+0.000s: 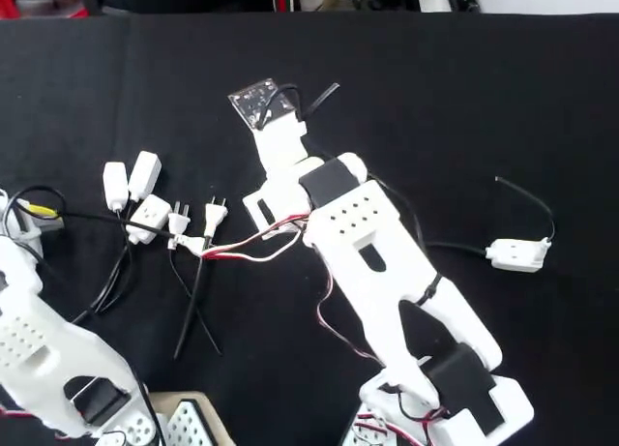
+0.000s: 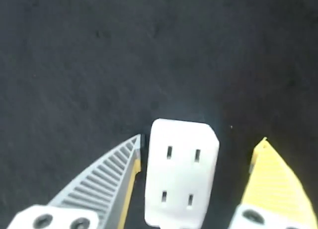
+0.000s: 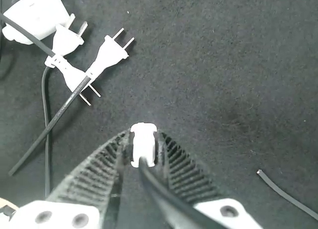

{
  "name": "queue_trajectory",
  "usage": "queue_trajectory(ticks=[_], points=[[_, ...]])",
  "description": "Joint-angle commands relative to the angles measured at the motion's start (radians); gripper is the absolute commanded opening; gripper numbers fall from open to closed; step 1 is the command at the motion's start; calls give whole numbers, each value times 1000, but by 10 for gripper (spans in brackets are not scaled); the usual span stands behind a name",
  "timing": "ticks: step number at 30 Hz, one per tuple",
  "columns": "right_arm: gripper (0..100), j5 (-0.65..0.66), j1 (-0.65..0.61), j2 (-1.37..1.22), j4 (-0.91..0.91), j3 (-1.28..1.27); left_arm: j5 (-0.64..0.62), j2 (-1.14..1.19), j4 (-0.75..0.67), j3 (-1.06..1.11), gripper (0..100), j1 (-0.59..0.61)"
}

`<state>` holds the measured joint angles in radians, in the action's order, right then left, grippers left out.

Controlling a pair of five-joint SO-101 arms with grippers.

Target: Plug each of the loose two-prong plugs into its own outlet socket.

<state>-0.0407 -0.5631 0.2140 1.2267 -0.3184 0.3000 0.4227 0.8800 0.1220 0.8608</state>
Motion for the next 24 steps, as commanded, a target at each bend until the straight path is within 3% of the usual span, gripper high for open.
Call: queue_trajectory(ticks=[1,4,7,14,24], points=[[11,5,-11,2,6,28,-5,89,-11,-110,346,15],[11,6,-11,2,6,28,3,114,-9,-125,340,15],[11,6,-9,2,6,28,89,115,40,-130,251,-7],[11,5,-9,4,8,28,203,115,359,-243,42,-73],[11,9,-8,10,40,28,310,60,743,-530,29,-153]])
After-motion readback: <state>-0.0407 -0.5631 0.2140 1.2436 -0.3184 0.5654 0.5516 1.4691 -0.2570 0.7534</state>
